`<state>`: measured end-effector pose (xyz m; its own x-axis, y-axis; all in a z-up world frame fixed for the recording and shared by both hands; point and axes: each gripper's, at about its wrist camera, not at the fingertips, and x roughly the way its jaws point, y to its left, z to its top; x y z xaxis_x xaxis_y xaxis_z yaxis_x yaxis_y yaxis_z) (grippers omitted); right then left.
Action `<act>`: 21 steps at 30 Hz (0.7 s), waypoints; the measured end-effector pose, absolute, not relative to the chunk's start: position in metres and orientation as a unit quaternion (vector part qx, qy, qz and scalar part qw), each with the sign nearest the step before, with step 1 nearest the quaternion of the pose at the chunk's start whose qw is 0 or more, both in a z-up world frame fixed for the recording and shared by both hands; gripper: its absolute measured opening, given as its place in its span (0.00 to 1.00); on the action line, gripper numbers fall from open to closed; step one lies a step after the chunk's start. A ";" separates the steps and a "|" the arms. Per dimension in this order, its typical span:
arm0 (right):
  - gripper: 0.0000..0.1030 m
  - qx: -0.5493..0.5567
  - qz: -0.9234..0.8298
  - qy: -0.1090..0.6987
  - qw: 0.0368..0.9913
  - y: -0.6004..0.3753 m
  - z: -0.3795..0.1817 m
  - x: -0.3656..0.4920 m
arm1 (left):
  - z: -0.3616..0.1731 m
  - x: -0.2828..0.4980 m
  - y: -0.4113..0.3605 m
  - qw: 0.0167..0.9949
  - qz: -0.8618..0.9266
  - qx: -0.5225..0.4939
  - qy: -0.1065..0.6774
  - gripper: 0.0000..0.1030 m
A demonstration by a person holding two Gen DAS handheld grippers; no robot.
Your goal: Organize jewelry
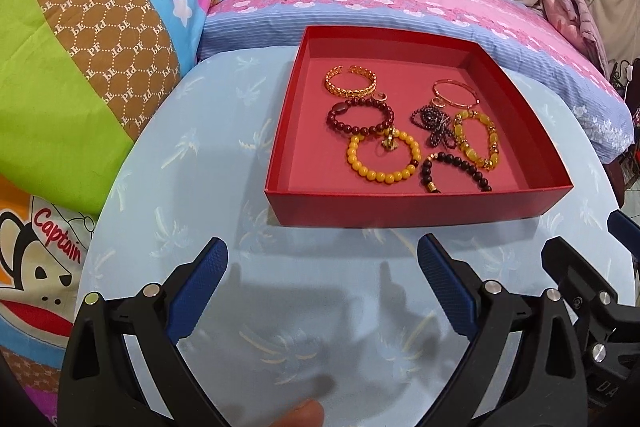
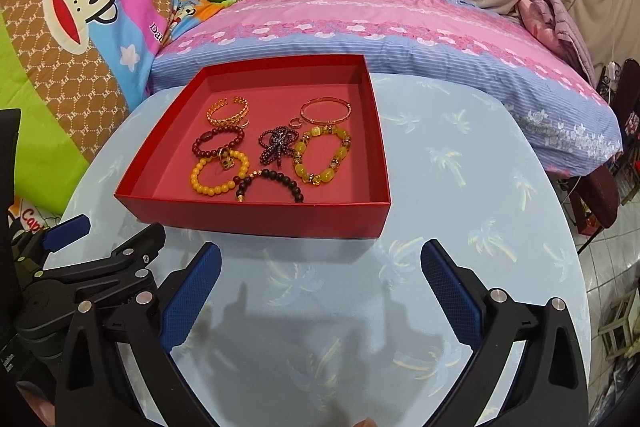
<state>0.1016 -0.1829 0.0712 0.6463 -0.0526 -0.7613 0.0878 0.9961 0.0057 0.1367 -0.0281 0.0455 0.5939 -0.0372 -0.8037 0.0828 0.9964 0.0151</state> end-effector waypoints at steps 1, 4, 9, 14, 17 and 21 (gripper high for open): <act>0.94 0.018 -0.040 0.417 0.908 -0.182 0.071 0.100 | 0.044 0.136 -0.028 0.892 -0.033 0.025 0.450 0.89; 0.94 0.009 -0.048 0.412 0.910 -0.181 0.071 0.098 | 0.042 0.135 -0.030 0.891 -0.031 0.026 0.452 0.89; 0.94 0.001 -0.063 0.403 0.913 -0.182 0.072 0.094 | 0.041 0.134 -0.031 0.891 -0.028 0.028 0.452 0.89; 0.94 0.001 -0.070 0.405 0.912 -0.182 0.072 0.094 | 0.041 0.135 -0.030 0.891 -0.027 0.025 0.453 0.89; 0.94 0.001 -0.072 0.408 0.910 -0.182 0.072 0.095 | 0.041 0.136 -0.030 0.890 -0.024 0.025 0.455 0.89; 0.94 0.003 -0.074 0.413 0.908 -0.182 0.071 0.095 | 0.040 0.136 -0.029 0.889 -0.020 0.026 0.456 0.89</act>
